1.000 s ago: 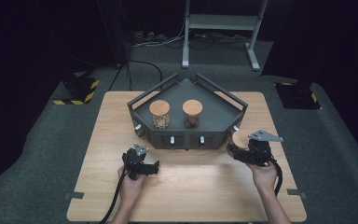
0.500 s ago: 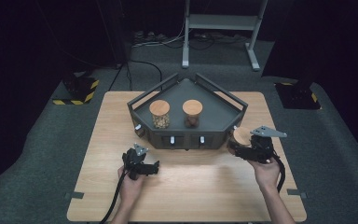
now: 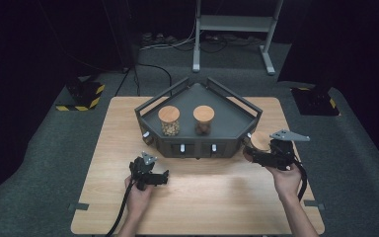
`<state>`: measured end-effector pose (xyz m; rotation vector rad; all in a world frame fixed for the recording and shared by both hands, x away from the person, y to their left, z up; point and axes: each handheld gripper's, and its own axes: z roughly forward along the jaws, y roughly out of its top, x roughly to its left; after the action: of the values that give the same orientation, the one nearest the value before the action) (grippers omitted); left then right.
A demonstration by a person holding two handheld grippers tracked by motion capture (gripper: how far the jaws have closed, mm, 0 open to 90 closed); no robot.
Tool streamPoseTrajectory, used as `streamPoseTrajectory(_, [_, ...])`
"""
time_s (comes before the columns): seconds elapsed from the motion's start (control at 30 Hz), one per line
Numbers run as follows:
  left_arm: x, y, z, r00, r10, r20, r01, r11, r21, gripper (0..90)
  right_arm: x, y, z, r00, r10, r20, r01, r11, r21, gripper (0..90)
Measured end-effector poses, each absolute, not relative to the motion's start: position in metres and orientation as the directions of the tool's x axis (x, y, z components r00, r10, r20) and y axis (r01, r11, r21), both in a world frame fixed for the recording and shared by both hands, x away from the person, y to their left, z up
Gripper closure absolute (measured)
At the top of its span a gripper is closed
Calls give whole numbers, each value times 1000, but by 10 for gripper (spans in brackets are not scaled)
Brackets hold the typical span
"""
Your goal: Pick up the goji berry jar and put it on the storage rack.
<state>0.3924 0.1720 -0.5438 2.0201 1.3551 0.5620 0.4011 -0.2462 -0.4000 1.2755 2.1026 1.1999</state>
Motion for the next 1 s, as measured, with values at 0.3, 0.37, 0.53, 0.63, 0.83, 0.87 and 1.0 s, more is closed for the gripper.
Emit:
streamPoseTrajectory(0.3, [392, 172, -544, 379, 925, 2, 655, -269, 706, 13, 404, -241, -390, -516, 853, 81, 506, 227, 832, 262])
streamPoseTrajectory(0.37, [392, 172, -544, 379, 925, 2, 655, -269, 706, 13, 405, -240, -388, -518, 851, 80, 504, 228, 833, 261])
streamPoseTrajectory(0.53, [392, 172, -544, 379, 925, 1, 655, -269, 706, 13, 406, -240, -381, -525, 847, 88, 500, 222, 837, 262])
streamPoseTrajectory(0.63, [392, 172, -544, 379, 925, 2, 655, -269, 706, 13, 407, -240, -377, -527, 844, 96, 497, 215, 840, 262])
streamPoseTrajectory(0.83, [392, 172, -544, 379, 925, 1, 655, -269, 706, 13, 409, -237, -370, -532, 841, 96, 490, 214, 845, 261])
streamPoseTrajectory(0.87, [392, 172, -544, 379, 925, 2, 655, -270, 706, 13, 410, -236, -369, -532, 842, 90, 489, 218, 845, 261])
streamPoseTrajectory(1.0, [392, 172, -544, 379, 925, 2, 654, -270, 706, 13, 412, -234, -366, -535, 840, 90, 492, 223, 842, 261])
